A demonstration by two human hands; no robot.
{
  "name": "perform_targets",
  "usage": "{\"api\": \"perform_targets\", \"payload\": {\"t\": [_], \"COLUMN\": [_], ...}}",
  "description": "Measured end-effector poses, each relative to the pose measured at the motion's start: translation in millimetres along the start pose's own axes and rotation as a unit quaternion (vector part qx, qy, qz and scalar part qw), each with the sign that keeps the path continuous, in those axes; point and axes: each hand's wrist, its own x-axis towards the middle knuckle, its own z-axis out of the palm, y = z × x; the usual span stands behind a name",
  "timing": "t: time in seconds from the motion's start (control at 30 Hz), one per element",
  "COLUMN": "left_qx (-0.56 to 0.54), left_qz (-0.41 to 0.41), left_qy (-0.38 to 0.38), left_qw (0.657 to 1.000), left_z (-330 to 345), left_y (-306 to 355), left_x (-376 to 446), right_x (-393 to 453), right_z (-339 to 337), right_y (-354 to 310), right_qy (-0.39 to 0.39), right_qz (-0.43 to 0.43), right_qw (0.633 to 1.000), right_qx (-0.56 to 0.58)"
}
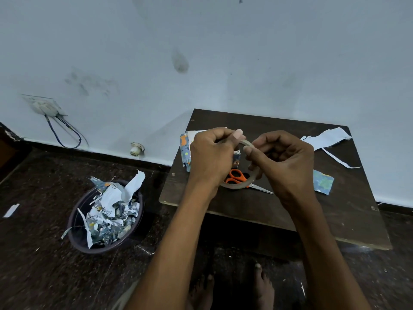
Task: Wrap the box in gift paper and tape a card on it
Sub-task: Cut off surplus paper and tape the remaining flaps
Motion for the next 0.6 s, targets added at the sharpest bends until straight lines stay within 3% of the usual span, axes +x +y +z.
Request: {"api": "perform_targets", "payload": {"t": [0.17, 0.37, 0.5, 0.6], "left_qx": [-0.069, -0.19, -0.194, -0.141], "left_qz": [-0.032, -0.098, -0.121, -0.122], "left_qy": [0.102, 0.19, 0.19, 0.114], "left_qw": [0.992, 0.958, 0.955, 0.976], "left_z": [4, 9, 11, 4], "left_y": [-4, -9, -4, 0], "left_x": [1, 5, 1, 1], "right_x": [0, -2, -1, -1], "right_z": [4, 10, 9, 5], "right_y": [0, 1, 2, 2], "right_qy": [0.011, 0.027, 0.045, 0.043], "right_qz": [-0.004, -0.029, -0.031, -0.031], "right_qw": [1.0, 0.999, 0.998, 0.998], "right_qx": [0.0, -0.019, -0.037, -0.042]}}
